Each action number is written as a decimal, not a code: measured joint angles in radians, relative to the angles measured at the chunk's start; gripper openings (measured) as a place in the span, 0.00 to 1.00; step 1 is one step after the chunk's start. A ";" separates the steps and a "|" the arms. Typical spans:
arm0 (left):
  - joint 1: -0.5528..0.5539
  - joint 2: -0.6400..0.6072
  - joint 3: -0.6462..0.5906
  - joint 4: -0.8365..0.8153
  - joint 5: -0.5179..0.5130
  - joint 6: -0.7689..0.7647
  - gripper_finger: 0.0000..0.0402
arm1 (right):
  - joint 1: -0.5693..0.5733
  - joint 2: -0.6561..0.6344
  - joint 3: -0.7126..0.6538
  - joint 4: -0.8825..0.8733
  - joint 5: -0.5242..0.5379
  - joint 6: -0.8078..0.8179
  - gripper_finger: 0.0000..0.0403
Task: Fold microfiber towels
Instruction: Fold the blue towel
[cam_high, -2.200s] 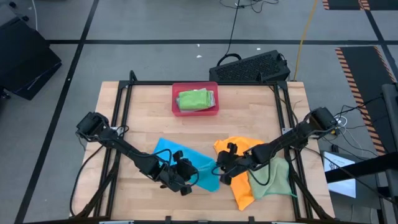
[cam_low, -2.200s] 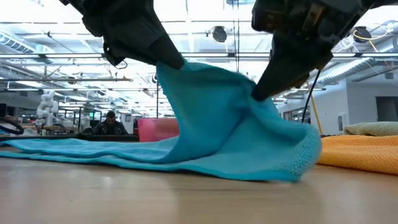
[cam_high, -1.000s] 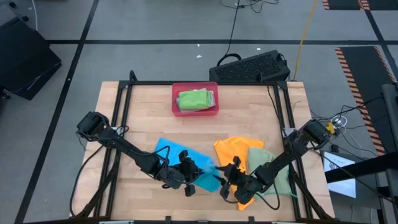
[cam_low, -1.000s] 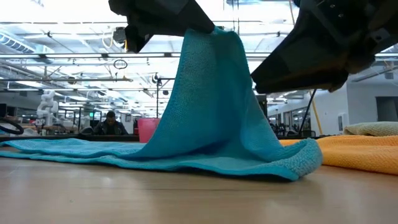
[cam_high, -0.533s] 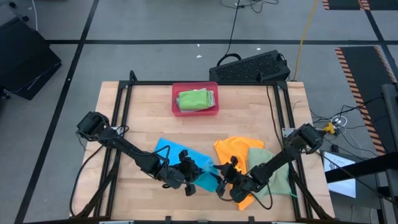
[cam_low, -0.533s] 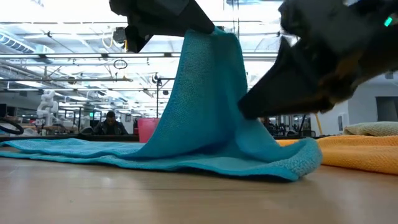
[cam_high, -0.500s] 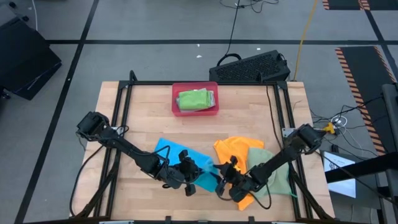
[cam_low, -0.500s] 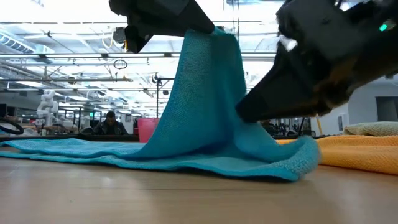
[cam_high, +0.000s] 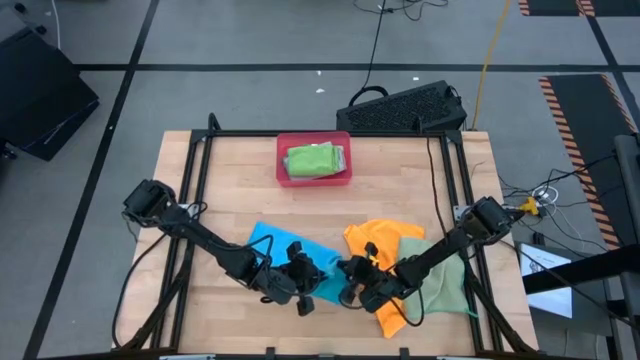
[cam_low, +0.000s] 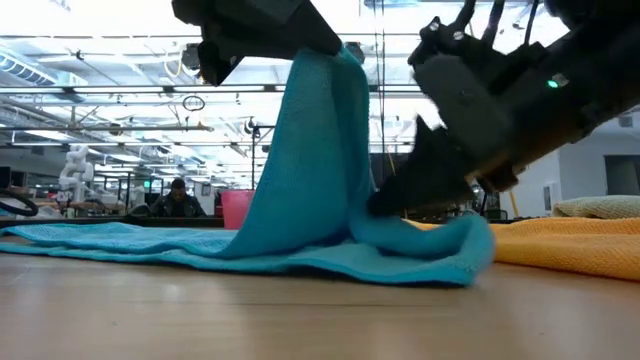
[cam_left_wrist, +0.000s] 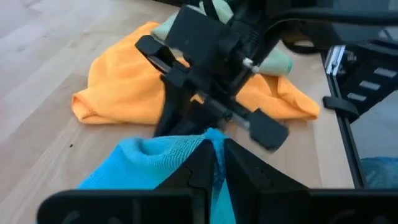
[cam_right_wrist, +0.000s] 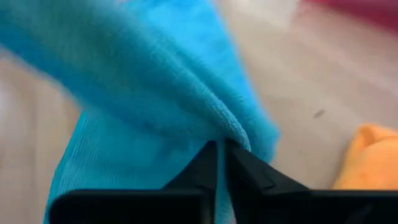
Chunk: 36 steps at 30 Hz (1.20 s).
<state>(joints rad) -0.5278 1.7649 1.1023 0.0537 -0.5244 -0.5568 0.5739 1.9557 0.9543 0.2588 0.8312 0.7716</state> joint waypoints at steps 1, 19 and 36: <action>-0.002 0.000 0.000 -0.007 0.000 0.001 0.10 | 0.000 -0.005 0.000 -0.010 -0.039 -0.007 0.02; -0.006 0.000 0.000 -0.058 -0.026 -0.004 0.10 | 0.095 -0.078 0.000 -0.045 -0.233 -0.061 0.21; -0.001 0.000 0.000 -0.058 -0.027 -0.015 0.10 | 0.047 -0.002 0.000 -0.060 -0.252 -0.095 0.16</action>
<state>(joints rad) -0.5285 1.7649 1.1023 -0.0040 -0.5510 -0.5717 0.6209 1.9537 0.9543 0.1990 0.5791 0.6769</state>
